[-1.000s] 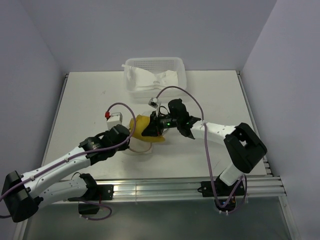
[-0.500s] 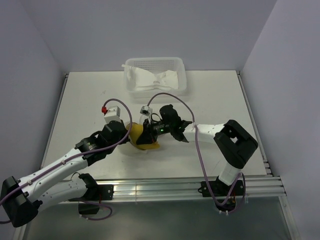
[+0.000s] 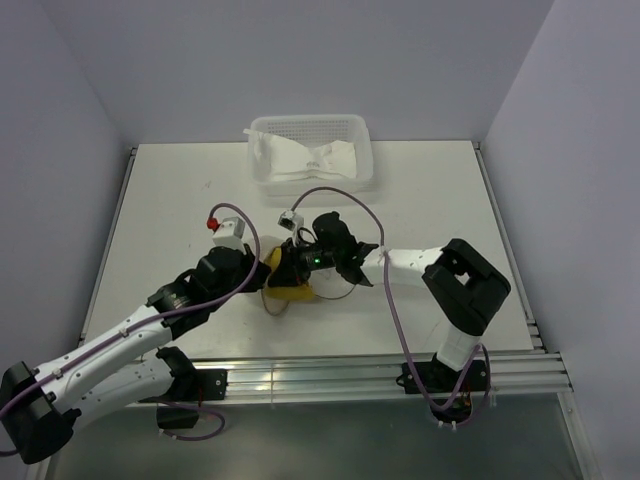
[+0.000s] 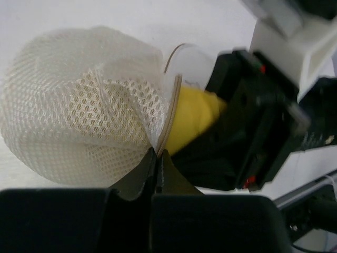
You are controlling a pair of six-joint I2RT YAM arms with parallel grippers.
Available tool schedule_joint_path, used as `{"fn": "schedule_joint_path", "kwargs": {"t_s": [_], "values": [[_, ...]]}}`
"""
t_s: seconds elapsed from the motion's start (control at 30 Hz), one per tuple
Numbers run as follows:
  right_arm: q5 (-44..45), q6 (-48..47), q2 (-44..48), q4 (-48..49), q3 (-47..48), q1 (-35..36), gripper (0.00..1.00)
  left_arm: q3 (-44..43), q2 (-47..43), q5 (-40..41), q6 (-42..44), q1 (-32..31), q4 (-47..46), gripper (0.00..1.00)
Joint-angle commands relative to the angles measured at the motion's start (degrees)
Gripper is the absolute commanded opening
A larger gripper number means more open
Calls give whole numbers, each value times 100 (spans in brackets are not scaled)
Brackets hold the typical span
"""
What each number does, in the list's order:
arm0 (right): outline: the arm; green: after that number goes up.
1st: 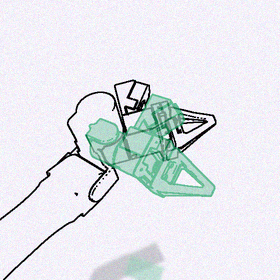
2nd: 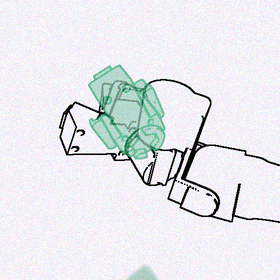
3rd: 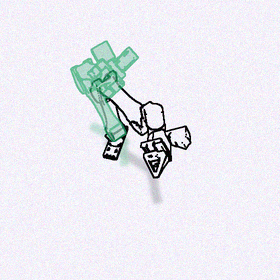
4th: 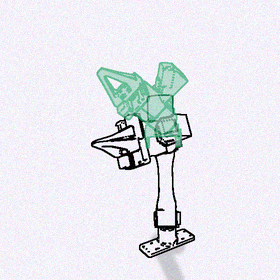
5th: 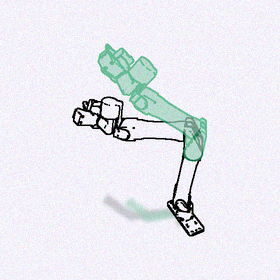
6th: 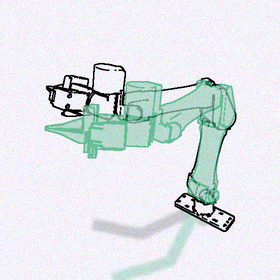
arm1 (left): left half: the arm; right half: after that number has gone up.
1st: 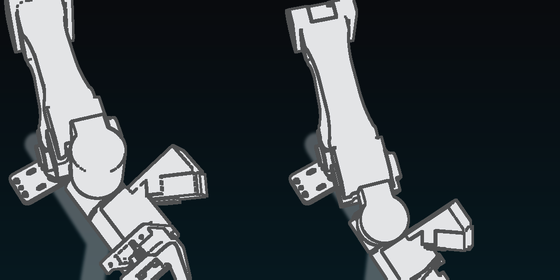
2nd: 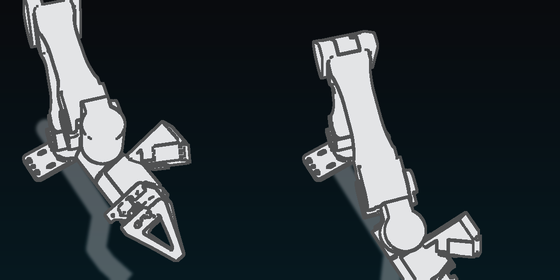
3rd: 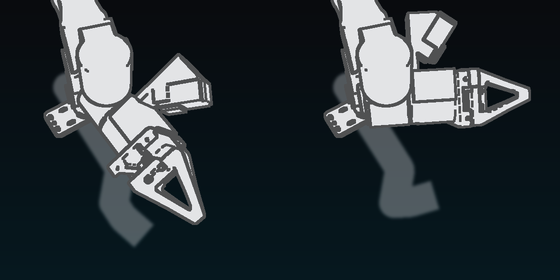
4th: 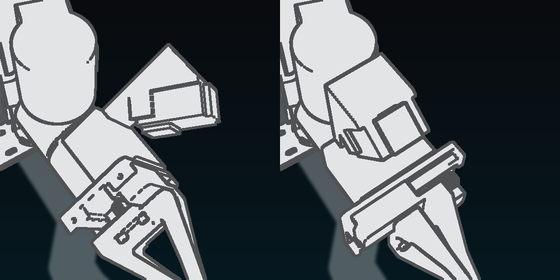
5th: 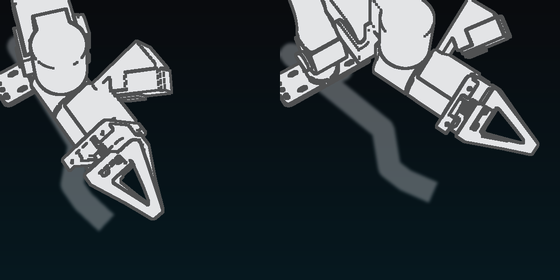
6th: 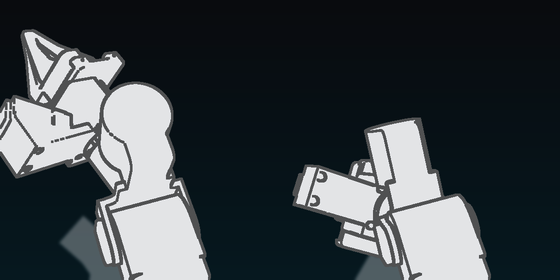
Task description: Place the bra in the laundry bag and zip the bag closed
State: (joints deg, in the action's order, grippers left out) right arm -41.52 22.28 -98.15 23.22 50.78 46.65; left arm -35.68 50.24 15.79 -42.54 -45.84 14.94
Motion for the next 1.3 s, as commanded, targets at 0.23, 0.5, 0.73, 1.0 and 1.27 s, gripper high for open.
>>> {"fn": "schedule_joint_path", "kwargs": {"t_s": [0.23,0.5,0.73,1.0,1.27], "values": [[2989,2797,191,1746,-323,106,0,360,-875,-875,-685,-3,413,0],[5809,3309,-152,790,28,1012,2,519,-840,-1456,-826,-3,-184,0],[5867,2660,313,212,-148,1100,73,369,-963,-718,-659,49,176,0],[5339,1930,1104,-670,-332,819,90,474,-1095,-42,-685,120,377,0],[5048,1954,2045,-706,-797,644,100,729,-1227,-102,-738,128,299,0]]}}
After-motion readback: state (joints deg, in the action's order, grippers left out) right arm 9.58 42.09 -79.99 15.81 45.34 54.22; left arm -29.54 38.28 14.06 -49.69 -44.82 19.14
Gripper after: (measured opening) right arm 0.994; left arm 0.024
